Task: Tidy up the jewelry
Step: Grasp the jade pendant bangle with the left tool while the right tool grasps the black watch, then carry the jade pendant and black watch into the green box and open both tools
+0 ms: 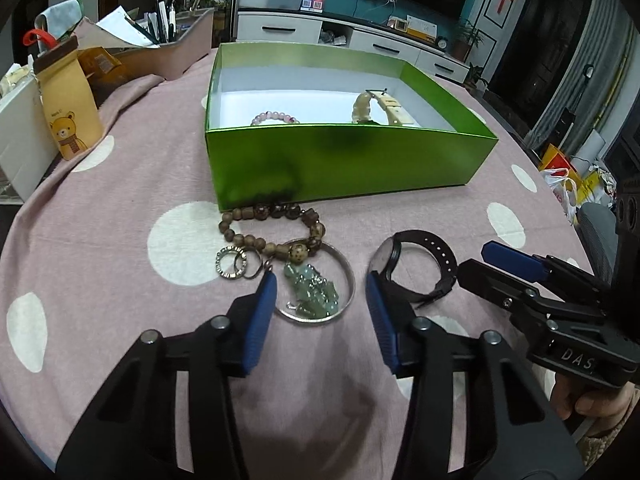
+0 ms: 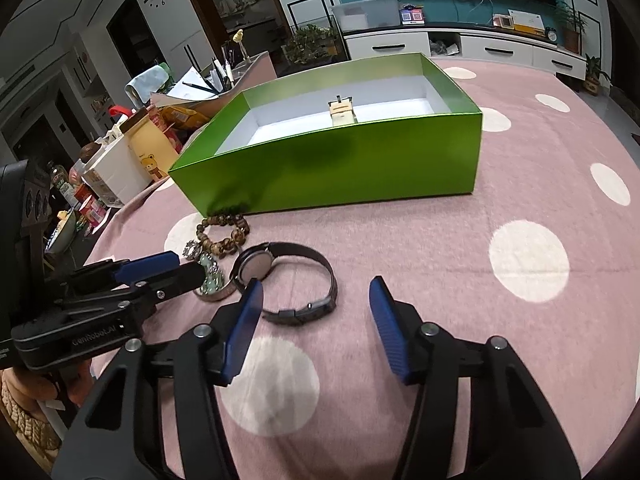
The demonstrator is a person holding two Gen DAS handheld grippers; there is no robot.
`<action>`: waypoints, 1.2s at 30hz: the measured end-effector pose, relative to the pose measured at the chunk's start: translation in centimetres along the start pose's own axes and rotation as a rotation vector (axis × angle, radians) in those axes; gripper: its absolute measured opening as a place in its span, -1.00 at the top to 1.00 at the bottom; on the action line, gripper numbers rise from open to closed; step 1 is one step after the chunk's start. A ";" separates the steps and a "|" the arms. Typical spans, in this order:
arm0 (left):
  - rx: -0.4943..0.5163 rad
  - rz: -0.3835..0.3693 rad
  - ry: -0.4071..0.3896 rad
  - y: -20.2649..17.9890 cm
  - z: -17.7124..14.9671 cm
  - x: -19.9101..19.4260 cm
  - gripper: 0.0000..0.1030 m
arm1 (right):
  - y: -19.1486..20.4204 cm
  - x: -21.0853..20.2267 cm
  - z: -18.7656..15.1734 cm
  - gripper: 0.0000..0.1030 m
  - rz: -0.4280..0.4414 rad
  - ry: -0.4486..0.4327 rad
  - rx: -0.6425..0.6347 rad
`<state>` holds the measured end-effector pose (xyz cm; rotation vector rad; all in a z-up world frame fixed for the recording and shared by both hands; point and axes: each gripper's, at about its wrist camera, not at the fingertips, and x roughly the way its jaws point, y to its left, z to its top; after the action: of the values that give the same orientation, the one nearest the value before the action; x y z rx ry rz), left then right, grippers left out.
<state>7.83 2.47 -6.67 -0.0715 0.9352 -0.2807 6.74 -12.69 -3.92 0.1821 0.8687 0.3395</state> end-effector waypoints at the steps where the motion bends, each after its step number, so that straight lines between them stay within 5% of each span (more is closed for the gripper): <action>1: -0.002 0.001 0.005 0.0 0.1 0.2 0.22 | 0.0 0.2 0.1 -0.08 -0.001 0.002 -0.001; 14: -0.030 0.020 0.083 0.5 0.6 3.0 0.53 | 0.4 2.9 1.1 0.25 -0.023 0.048 -0.049; 22: -0.066 -0.012 0.051 1.3 1.0 2.8 0.77 | 0.7 3.5 0.9 0.88 -0.051 0.057 -0.089; 36: -0.063 -0.052 -0.070 1.1 1.9 -2.4 0.77 | -0.7 -0.9 1.5 0.91 -0.070 -0.061 -0.040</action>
<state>8.27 4.05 -3.85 -0.1626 0.8736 -0.2955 7.53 -13.76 -2.49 0.1237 0.8053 0.2840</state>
